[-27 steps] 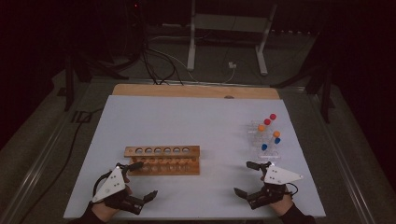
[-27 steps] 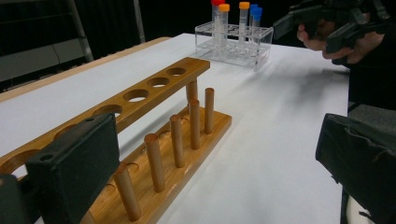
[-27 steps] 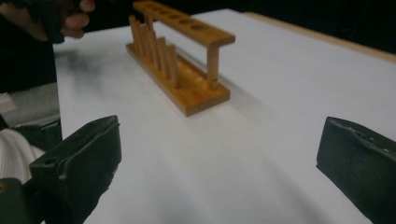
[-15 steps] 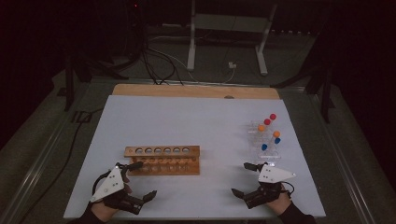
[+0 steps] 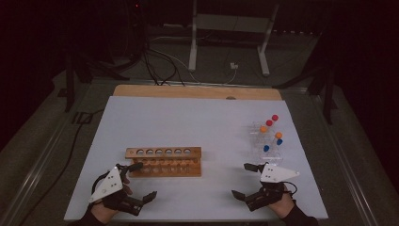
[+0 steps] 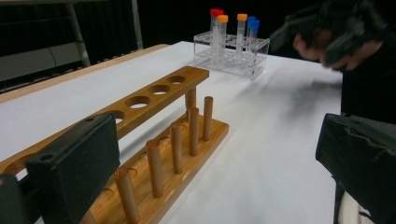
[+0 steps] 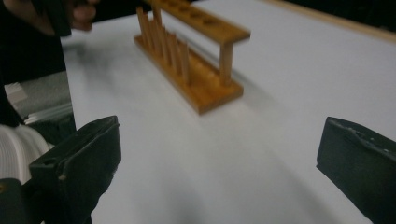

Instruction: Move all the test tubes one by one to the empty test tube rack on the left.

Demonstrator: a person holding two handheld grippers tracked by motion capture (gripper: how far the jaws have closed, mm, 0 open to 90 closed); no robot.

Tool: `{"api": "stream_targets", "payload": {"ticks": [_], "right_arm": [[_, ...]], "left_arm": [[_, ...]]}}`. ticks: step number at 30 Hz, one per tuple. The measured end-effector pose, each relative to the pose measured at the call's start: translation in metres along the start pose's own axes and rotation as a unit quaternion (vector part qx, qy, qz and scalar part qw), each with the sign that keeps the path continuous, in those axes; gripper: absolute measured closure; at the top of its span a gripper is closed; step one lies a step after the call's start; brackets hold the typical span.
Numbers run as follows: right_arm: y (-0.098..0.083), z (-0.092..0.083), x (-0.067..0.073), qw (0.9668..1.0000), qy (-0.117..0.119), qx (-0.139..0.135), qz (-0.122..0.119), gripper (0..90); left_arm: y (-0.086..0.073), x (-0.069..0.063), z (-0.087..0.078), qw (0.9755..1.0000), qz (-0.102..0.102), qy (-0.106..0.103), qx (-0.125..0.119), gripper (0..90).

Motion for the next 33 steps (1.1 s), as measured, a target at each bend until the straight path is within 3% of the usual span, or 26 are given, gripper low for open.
{"api": "stream_targets", "payload": {"ticks": [6,12,13,18,21,23,24,25,26,28,29,31,32,33], "right_arm": [[0.023,-0.009,0.009,0.9994,-0.016,-0.03,-0.003,0.0],[0.033,-0.015,0.013,0.9983,-0.031,-0.049,0.002,0.0],[0.036,-0.017,0.014,0.9975,-0.047,-0.054,0.004,0.0],[0.046,-0.023,0.013,0.9945,-0.069,-0.078,0.013,0.0],[0.05,-0.026,0.009,0.9902,-0.113,-0.081,0.017,0.0],[0.051,-0.027,0.008,0.9887,-0.126,-0.08,0.018,0.0],[0.051,-0.028,0.007,0.9868,-0.137,-0.085,0.019,0.0],[0.051,-0.03,0.004,0.9824,-0.163,-0.088,0.023,0.0],[0.051,-0.03,0.004,0.9824,-0.163,-0.088,0.023,0.0],[0.05,-0.033,0.001,0.9767,-0.192,-0.091,0.028,0.0],[0.049,-0.034,-0.001,0.9763,-0.193,-0.092,0.033,0.0],[0.046,-0.036,-0.004,0.9712,-0.217,-0.089,0.042,0.0],[0.046,-0.036,-0.004,0.9712,-0.217,-0.089,0.042,0.0],[0.046,-0.035,-0.005,0.9685,-0.23,-0.085,0.045,0.0]], "left_arm": [[0.0,0.0,-0.002,1.0,0.0,0.0,-0.001,0.5],[0.0,0.001,-0.001,1.0,-0.003,0.001,-0.002,0.5],[0.0,0.001,-0.001,1.0,-0.003,0.001,-0.003,0.5],[0.0,0.0,-0.001,1.0,-0.002,0.0,-0.001,0.6],[0.0,0.001,-0.002,1.0,-0.003,0.0,-0.003,0.5],[0.0,0.0,-0.003,1.0,-0.003,0.001,-0.003,0.5],[0.0,0.0,-0.003,1.0,-0.004,0.001,-0.004,0.5],[0.0,0.001,-0.003,1.0,-0.004,0.0,-0.005,0.5],[0.0,0.001,-0.003,1.0,-0.005,0.0,-0.006,0.5],[0.0,0.001,-0.003,1.0,-0.004,-0.001,-0.004,0.5],[0.0,0.001,-0.003,1.0,-0.005,-0.001,-0.004,0.5],[0.0,0.001,-0.003,1.0,-0.005,-0.002,-0.005,0.5],[0.0,0.001,-0.002,1.0,-0.005,-0.002,-0.004,0.5],[0.0,0.001,-0.002,1.0,-0.004,-0.002,-0.002,0.5]]}}
Point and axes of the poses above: each handheld gripper's, and its own axes: z roughly forward along the jaws, y roughly out of its top, x roughly to its left, the point moved 1 cm from there along z, roughly forward along the jaws, and after that the axes turned 8 degrees about z, right-handed, at the moved point
